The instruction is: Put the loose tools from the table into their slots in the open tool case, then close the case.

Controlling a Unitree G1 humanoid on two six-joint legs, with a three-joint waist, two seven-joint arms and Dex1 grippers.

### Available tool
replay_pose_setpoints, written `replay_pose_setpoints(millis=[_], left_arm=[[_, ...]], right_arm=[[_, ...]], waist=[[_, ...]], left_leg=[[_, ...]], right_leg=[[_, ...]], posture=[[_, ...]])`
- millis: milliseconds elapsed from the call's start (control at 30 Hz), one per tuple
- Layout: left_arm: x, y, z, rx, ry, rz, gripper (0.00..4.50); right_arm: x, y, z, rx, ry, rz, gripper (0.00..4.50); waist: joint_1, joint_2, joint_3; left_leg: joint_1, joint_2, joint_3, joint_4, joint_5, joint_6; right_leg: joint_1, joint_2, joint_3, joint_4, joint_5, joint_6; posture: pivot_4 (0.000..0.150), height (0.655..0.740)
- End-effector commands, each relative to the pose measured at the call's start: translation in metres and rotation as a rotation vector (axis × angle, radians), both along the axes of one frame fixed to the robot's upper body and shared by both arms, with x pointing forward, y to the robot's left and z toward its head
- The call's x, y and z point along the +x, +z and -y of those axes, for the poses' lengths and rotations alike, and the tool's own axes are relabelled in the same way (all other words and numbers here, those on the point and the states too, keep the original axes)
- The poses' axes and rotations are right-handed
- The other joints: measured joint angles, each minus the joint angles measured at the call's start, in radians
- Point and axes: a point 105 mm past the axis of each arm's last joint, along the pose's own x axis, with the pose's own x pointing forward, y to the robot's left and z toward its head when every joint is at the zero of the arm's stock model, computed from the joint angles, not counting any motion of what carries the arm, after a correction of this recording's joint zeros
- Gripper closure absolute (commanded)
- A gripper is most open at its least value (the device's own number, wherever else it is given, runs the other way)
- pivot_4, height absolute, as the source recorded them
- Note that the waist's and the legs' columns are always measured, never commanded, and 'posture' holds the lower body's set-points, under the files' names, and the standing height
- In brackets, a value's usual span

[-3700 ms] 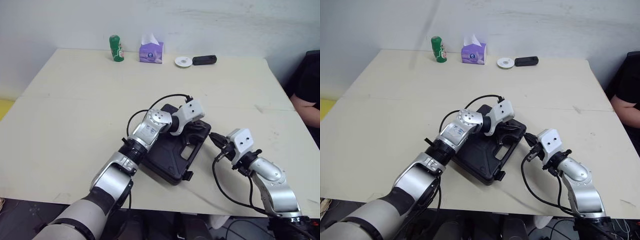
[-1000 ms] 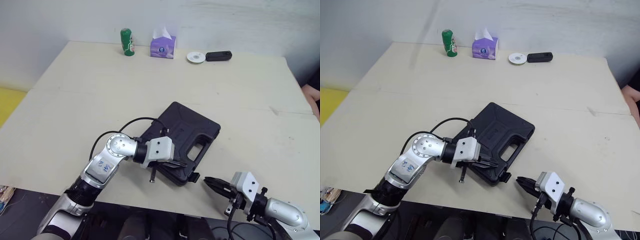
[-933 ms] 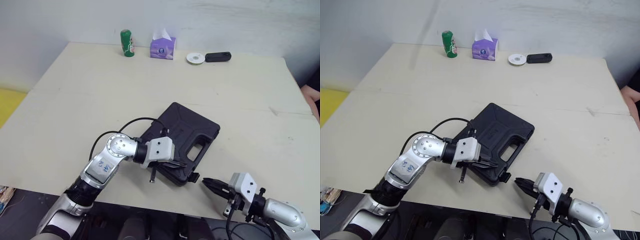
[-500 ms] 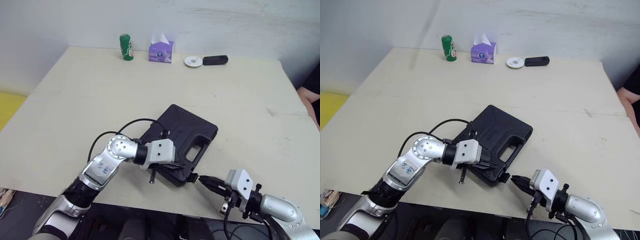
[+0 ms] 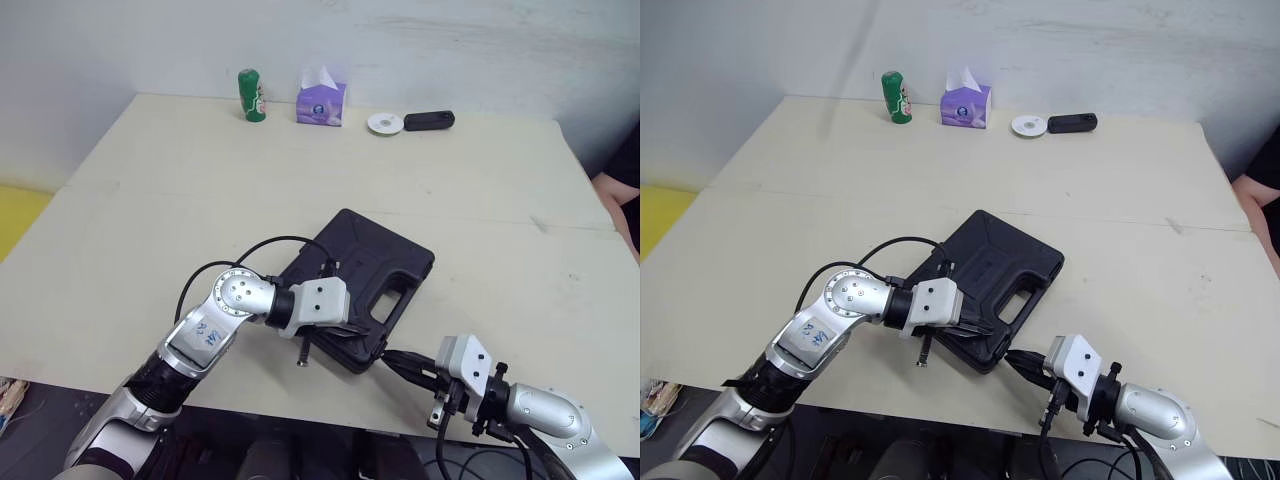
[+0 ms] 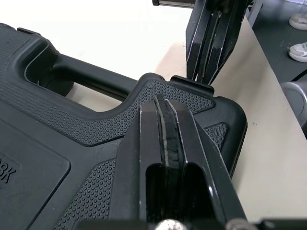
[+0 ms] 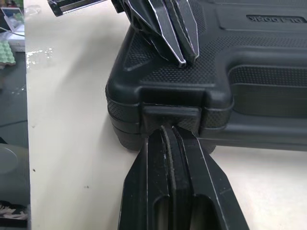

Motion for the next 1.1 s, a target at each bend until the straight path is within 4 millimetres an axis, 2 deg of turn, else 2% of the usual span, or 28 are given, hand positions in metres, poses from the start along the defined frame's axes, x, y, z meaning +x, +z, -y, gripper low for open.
replay_pose_setpoints(millis=[33, 400, 600, 867, 1100], left_arm=[[0.004, -0.058, -0.027, 0.207, 0.111, -0.16, 4.44], [0.002, -0.063, -0.03, 0.234, 0.115, -0.18, 4.44], [0.004, -0.066, -0.033, 0.251, 0.133, -0.186, 4.44], [0.002, -0.07, -0.039, 0.272, 0.158, -0.209, 4.44], [0.002, -0.073, -0.044, 0.285, 0.166, -0.215, 4.44]], right_arm=[[-0.004, 0.019, -0.013, 0.051, 0.045, 0.057, 4.5], [0.003, 0.026, -0.022, 0.05, 0.098, 0.071, 4.5], [0.001, 0.025, -0.029, 0.04, 0.144, 0.047, 4.5], [-0.002, 0.022, -0.03, -0.02, 0.18, 0.025, 4.5], [0.002, 0.027, -0.033, -0.01, 0.193, 0.034, 4.5]], waist=[[0.0, 0.0, 0.0], [-0.01, -0.001, 0.0], [-0.024, -0.001, 0.0], [-0.027, -0.001, -0.001], [-0.028, -0.001, -0.001]], left_leg=[[0.0, 0.0, 0.0, 0.0, 0.0, 0.0], [0.001, 0.001, 0.0, 0.0, -0.001, 0.002], [0.001, 0.002, 0.0, 0.0, -0.001, 0.002], [0.001, 0.002, 0.0, -0.001, -0.001, 0.001], [0.002, 0.003, 0.0, -0.001, -0.004, -0.003]], right_leg=[[0.0, 0.0, 0.0, 0.0, 0.0, 0.0], [0.0, 0.0, 0.0, 0.001, 0.0, -0.001], [0.0, 0.001, 0.0, 0.001, 0.0, -0.002], [-0.001, 0.001, 0.0, 0.002, 0.0, -0.003], [0.0, 0.001, 0.0, 0.002, 0.0, -0.004]], posture=[[0.15, 0.74], [0.15, 0.74], [0.15, 0.74], [0.15, 0.74], [0.15, 0.74]])
